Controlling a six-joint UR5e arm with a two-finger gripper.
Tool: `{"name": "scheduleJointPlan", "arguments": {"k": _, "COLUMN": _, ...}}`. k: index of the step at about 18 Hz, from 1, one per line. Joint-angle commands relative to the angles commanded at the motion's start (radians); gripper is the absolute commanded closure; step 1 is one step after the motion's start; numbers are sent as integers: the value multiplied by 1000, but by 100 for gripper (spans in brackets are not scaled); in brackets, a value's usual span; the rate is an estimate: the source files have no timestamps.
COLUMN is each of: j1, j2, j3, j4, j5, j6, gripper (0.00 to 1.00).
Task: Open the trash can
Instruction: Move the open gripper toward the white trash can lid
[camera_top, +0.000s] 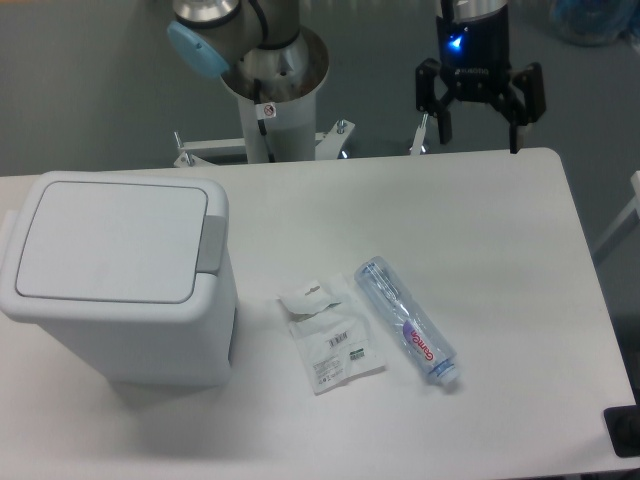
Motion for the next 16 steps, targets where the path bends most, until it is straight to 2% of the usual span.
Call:
{"name": "scheduleJointPlan", "arguments": {"k": 7, "j1": -9, "j2": -2, "j3": 2, "j4": 0, "j5": -9, "j6": -34, "gripper": 0}}
{"name": "scheduleJointPlan", "arguments": {"k": 12, "j1": -11, "j2": -8, "j3": 3, "j4": 11, "j5": -139, "j6": -222, "gripper": 0}}
{"name": "scheduleJointPlan", "arguments": {"k": 16, "j1": -41, "j2": -8, "j3": 8, "j4": 12, "j5": -163, "j6": -325, "gripper": 0}}
